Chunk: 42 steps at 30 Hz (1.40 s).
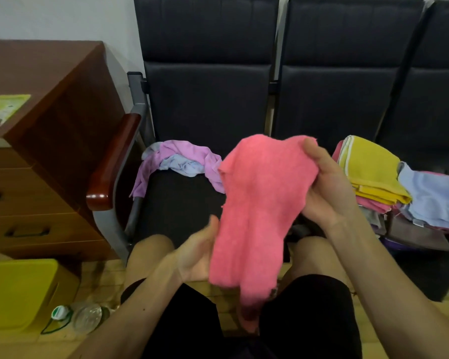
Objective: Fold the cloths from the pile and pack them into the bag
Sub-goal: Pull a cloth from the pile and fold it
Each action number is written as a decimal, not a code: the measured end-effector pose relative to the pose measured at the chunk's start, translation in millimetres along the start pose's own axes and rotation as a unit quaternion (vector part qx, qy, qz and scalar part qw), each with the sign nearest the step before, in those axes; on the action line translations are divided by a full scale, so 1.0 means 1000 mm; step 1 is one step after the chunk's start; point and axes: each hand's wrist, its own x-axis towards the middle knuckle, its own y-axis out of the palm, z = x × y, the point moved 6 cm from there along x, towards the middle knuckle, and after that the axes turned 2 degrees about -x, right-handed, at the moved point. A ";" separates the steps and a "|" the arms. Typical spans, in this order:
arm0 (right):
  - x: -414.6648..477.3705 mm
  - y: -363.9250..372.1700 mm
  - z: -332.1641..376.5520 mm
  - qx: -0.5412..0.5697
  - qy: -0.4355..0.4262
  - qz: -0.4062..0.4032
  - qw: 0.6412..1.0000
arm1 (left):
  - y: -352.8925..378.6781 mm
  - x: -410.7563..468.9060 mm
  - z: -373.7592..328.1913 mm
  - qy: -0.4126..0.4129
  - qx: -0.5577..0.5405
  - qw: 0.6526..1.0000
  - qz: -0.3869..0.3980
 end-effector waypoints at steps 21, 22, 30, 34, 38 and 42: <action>-0.017 -0.050 -0.066 -0.124 0.097 -0.040 0.987 | 0.023 -0.010 -0.078 0.123 0.084 0.972 -0.182; -0.015 -0.050 -0.058 -0.126 0.075 -0.047 0.988 | 0.024 -0.012 -0.075 0.111 0.094 0.976 -0.163; -0.011 -0.046 -0.014 -0.435 -0.013 -0.098 0.895 | 0.016 -0.015 -0.061 0.052 0.208 0.971 -0.109; -0.012 -0.057 -0.007 -0.480 0.027 -0.150 0.864 | 0.009 -0.017 -0.069 0.096 0.154 0.958 -0.224; -0.019 -0.057 -0.010 -0.427 0.043 -0.168 0.888 | 0.008 -0.021 -0.077 0.172 0.054 0.943 -0.280; -0.022 -0.055 -0.003 -0.366 0.047 -0.133 0.920 | 0.026 -0.029 -0.095 0.224 0.094 0.946 -0.214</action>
